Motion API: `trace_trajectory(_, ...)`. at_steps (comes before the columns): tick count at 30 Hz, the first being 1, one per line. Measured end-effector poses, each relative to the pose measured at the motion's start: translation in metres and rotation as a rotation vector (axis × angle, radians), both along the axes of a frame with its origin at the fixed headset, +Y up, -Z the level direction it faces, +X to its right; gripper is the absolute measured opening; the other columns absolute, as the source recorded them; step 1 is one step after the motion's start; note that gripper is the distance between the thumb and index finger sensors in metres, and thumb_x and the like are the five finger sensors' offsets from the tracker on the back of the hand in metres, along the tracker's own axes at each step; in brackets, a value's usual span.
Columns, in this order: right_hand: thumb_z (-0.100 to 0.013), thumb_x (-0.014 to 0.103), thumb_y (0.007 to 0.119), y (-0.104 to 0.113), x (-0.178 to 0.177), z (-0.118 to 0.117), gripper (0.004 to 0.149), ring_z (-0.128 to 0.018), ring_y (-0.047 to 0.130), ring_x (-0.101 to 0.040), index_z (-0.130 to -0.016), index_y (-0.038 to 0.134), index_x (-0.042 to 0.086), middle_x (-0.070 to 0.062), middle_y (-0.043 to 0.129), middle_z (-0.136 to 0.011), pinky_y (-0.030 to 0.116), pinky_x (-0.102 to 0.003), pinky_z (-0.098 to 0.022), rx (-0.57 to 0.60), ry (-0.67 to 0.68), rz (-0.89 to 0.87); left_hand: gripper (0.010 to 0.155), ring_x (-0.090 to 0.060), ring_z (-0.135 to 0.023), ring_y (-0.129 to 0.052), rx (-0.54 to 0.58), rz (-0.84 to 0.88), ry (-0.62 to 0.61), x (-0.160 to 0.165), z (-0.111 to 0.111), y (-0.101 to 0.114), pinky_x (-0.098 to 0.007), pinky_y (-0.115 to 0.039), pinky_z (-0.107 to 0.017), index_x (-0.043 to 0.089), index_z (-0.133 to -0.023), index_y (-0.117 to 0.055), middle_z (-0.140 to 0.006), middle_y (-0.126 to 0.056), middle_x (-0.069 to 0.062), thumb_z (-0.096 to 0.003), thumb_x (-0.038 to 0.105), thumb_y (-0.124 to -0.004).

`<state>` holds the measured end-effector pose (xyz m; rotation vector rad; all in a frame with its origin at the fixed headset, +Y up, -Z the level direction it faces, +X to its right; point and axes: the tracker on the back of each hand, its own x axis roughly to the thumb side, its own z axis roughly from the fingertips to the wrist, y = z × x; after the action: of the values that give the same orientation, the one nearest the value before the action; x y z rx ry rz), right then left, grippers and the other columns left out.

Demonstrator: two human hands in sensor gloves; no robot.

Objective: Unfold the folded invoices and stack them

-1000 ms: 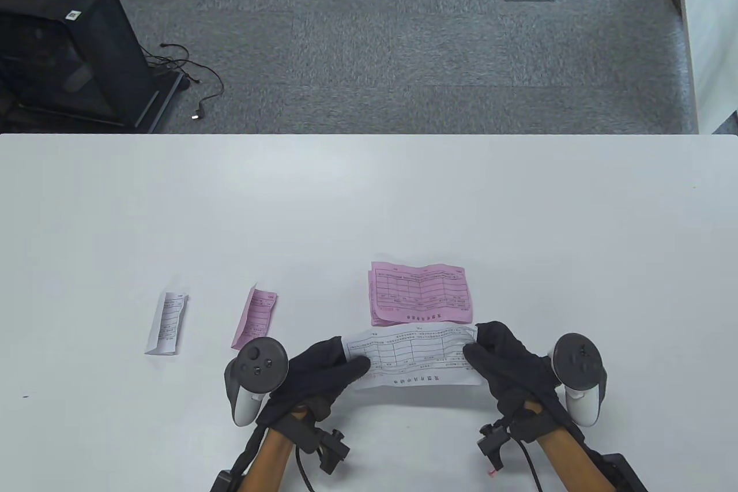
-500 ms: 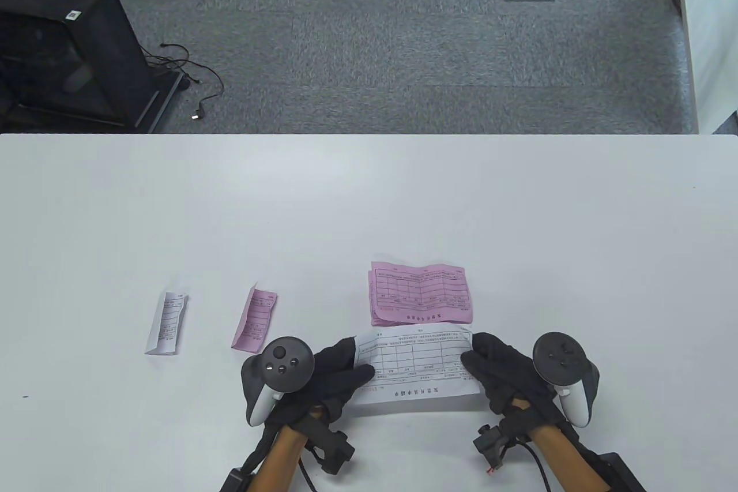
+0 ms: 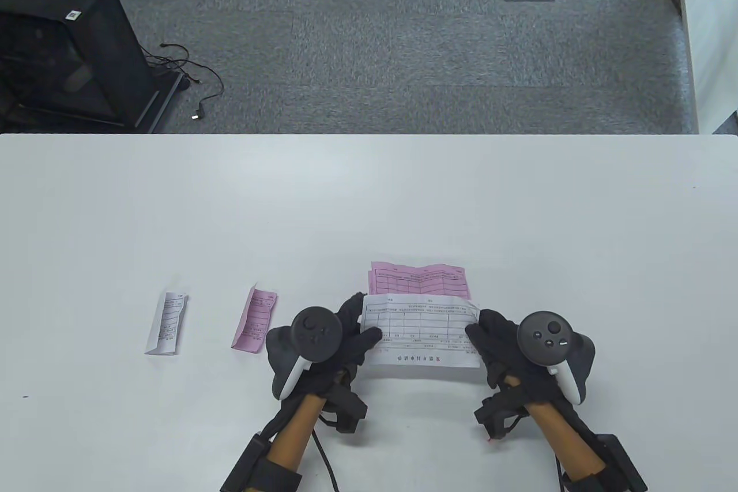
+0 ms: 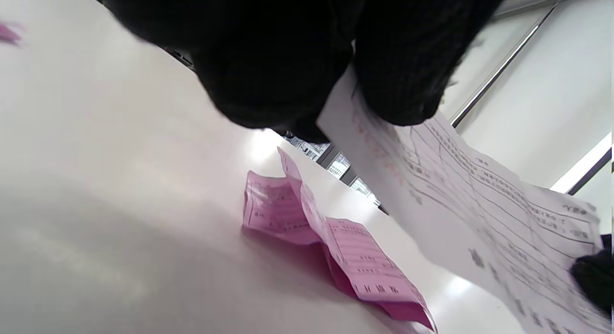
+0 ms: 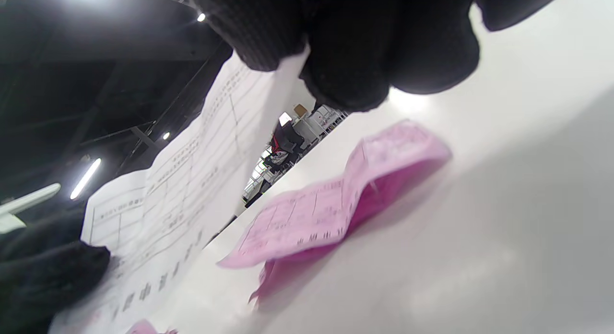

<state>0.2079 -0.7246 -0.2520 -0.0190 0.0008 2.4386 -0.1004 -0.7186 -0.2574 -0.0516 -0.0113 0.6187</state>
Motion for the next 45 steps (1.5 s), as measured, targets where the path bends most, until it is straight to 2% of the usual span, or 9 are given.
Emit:
trace_trajectory(3, -0.053, 0.038, 0.072, 0.011, -0.005, -0.019, 0.039, -0.063, 0.088, -0.031, -0.085, 0.078, 0.016, -0.002, 0.093, -0.059, 0.058, -0.060, -0.064, 0.012, -0.014, 0.092, 0.068, -0.020, -0.043, -0.099, -0.051, -0.027, 0.036, 0.007, -0.021, 0.009, -0.031, -0.085, -0.031, 0.020, -0.105, -0.069, -0.065, -0.103, -0.004, -0.0447, 0.039, -0.094)
trace_trajectory(7, -0.053, 0.038, 0.071, 0.012, -0.012, -0.043, 0.039, -0.063, 0.088, -0.031, -0.084, 0.079, 0.016, -0.002, 0.093, -0.059, 0.058, -0.060, -0.064, -0.005, -0.027, 0.231, 0.070, -0.020, -0.043, -0.098, -0.111, -0.065, 0.072, 0.014, -0.043, 0.004, -0.031, -0.084, -0.031, 0.021, -0.106, -0.067, -0.065, -0.102, -0.004, -0.0445, 0.040, -0.095)
trace_trajectory(12, -0.053, 0.039, 0.071, -0.005, -0.023, -0.071, 0.039, -0.065, 0.088, -0.031, -0.084, 0.079, 0.018, -0.002, 0.093, -0.060, 0.057, -0.061, -0.065, -0.058, -0.040, 0.416, 0.072, -0.019, -0.043, -0.098, -0.173, -0.171, 0.094, 0.022, -0.069, -0.014, -0.030, -0.084, -0.031, 0.021, -0.107, -0.065, -0.064, -0.102, -0.003, -0.0440, 0.041, -0.094)
trace_trajectory(18, -0.052, 0.042, 0.072, -0.030, -0.030, -0.088, 0.037, -0.070, 0.084, -0.034, -0.083, 0.081, 0.022, -0.004, 0.092, -0.066, 0.054, -0.063, -0.066, -0.152, -0.082, 0.541, 0.074, -0.019, -0.043, -0.097, -0.245, -0.235, 0.075, 0.029, -0.088, -0.035, -0.030, -0.083, -0.032, 0.021, -0.108, -0.063, -0.064, -0.102, -0.003, -0.0440, 0.042, -0.094)
trace_trajectory(25, -0.052, 0.043, 0.073, -0.043, -0.034, -0.098, 0.037, -0.069, 0.085, -0.034, -0.080, 0.083, 0.022, -0.005, 0.092, -0.066, 0.055, -0.062, -0.066, -0.185, -0.091, 0.627, 0.075, -0.020, -0.044, -0.097, -0.264, -0.306, 0.061, 0.040, -0.100, -0.051, -0.031, -0.083, -0.032, 0.019, -0.109, -0.062, -0.064, -0.102, -0.003, -0.0441, 0.042, -0.094)
trace_trajectory(35, -0.050, 0.046, 0.076, -0.045, -0.039, -0.100, 0.037, -0.068, 0.084, -0.034, -0.077, 0.083, 0.023, -0.004, 0.091, -0.063, 0.054, -0.063, -0.066, -0.221, -0.145, 0.761, 0.087, -0.019, -0.047, -0.095, -0.256, -0.448, 0.085, 0.045, -0.097, -0.055, -0.032, -0.082, -0.036, 0.020, -0.112, -0.054, -0.064, -0.096, 0.003, -0.0399, 0.050, -0.094)
trace_trajectory(40, -0.045, 0.057, 0.074, -0.047, -0.021, -0.104, 0.056, -0.071, 0.081, -0.035, -0.086, 0.077, 0.018, -0.006, 0.088, -0.069, 0.053, -0.064, -0.066, -0.268, -0.238, 0.742, 0.092, -0.022, -0.053, -0.094, -0.286, -0.499, 0.141, 0.035, -0.098, -0.054, -0.034, -0.081, -0.041, 0.020, -0.113, -0.052, -0.070, -0.093, 0.001, -0.0378, 0.054, -0.092)
trace_trajectory(45, -0.043, 0.058, 0.076, -0.047, -0.016, -0.104, 0.059, -0.071, 0.081, -0.035, -0.086, 0.076, 0.017, -0.006, 0.086, -0.068, 0.052, -0.064, -0.066, -0.275, -0.258, 0.688, 0.091, -0.024, -0.055, -0.094, -0.261, -0.532, 0.130, 0.039, -0.096, -0.053, -0.035, -0.081, -0.042, 0.020, -0.113, -0.052, -0.071, -0.093, -0.002, -0.0389, 0.054, -0.091)
